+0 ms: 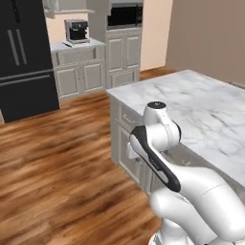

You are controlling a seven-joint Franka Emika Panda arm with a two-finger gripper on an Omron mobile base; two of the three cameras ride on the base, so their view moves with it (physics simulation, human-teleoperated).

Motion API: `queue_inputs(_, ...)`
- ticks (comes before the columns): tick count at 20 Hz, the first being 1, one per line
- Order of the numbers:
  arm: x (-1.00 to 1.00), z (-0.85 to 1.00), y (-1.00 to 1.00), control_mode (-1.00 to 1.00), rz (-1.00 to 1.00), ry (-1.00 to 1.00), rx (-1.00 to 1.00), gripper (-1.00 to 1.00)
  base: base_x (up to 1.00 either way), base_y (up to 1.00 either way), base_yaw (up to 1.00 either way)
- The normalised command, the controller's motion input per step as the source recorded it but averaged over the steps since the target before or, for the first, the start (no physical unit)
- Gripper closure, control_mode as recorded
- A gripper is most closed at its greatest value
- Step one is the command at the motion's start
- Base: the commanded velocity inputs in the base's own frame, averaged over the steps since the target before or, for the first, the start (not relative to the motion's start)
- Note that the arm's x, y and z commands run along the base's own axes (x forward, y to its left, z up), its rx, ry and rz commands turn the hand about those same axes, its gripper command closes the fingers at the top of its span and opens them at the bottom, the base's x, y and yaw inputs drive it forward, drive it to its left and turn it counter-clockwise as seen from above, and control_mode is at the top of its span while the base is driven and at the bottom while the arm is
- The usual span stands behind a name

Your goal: Move the cutting board and knife to the sink. Then move spray from the cabinet to the counter.

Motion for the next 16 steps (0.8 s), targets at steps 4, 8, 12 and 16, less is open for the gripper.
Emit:
queue_inputs(4, 0.00, 0.00, 0.00, 1.00, 0.00, 0.00, 0.00, -1.00, 0.90, 0.26, 0.18)
queue_inputs(8, 0.00, 0.00, 0.00, 1.00, 0.00, 0.00, 0.00, -1.00, 0.94, 0.23, 0.14)
queue_inputs(12, 0.00, 0.00, 0.00, 1.00, 0.00, 0.00, 0.00, -1.00, 0.94, 0.20, 0.11)
queue_inputs(16, 0.00, 0.00, 0.00, 1.00, 0.00, 0.00, 0.00, -1.00, 0.94, 0.17, 0.07)
